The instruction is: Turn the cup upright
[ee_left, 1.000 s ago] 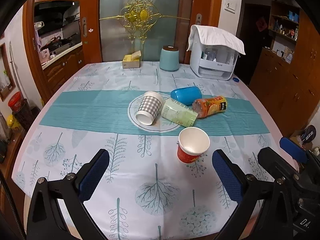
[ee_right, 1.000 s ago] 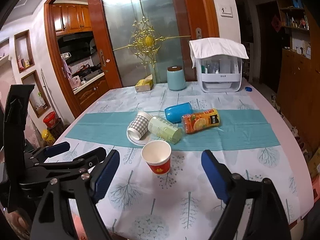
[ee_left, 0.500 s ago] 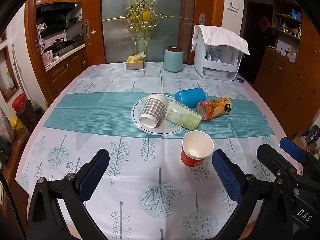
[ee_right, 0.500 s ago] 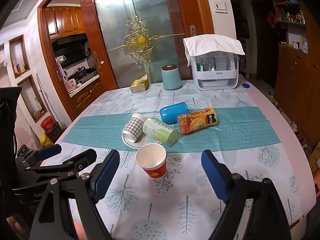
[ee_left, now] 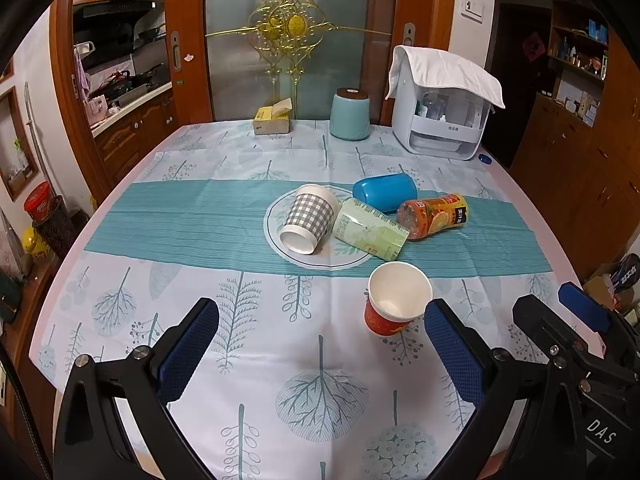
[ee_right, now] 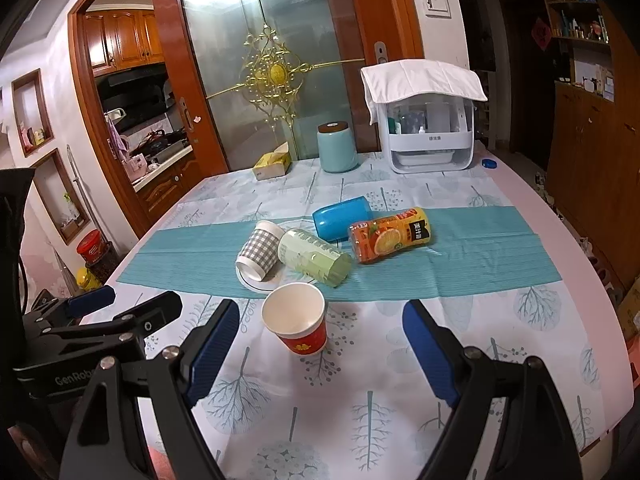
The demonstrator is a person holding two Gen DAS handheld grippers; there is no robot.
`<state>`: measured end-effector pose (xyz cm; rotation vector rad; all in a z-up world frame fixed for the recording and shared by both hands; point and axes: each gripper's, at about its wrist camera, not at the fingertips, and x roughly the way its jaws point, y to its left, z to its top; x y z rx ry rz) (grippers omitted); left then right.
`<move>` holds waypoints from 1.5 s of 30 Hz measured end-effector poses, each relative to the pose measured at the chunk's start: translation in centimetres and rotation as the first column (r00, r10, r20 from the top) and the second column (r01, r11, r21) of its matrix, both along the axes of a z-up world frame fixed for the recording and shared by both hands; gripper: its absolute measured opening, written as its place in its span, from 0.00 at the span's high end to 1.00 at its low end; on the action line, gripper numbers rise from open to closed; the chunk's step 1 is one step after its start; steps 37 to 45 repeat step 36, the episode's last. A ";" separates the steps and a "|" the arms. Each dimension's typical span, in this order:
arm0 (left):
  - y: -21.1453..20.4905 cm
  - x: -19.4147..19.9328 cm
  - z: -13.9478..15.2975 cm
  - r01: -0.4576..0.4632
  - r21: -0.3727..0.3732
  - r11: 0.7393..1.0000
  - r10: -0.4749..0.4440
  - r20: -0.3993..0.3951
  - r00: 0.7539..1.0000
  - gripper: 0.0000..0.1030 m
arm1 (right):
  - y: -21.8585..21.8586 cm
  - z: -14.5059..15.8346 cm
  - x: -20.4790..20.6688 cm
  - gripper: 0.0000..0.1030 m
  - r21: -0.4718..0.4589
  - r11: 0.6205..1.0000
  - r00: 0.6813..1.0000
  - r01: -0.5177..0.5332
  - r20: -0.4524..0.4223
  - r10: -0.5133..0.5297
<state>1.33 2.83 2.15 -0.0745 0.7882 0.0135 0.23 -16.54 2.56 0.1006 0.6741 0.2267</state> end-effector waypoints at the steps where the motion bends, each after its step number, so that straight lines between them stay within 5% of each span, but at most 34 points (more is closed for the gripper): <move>1: 0.0 0.0 -0.1 0.000 0.000 1.000 0.000 -0.001 1.000 0.01 | 0.0 -0.1 0.0 0.18 0.000 1.000 1.000 0.000 -0.002 0.000; 45: 0.2 0.3 -1.3 -0.004 0.000 1.000 0.004 -0.034 0.999 0.01 | 0.2 -1.0 0.1 0.18 0.001 1.000 1.000 -0.004 -0.024 0.004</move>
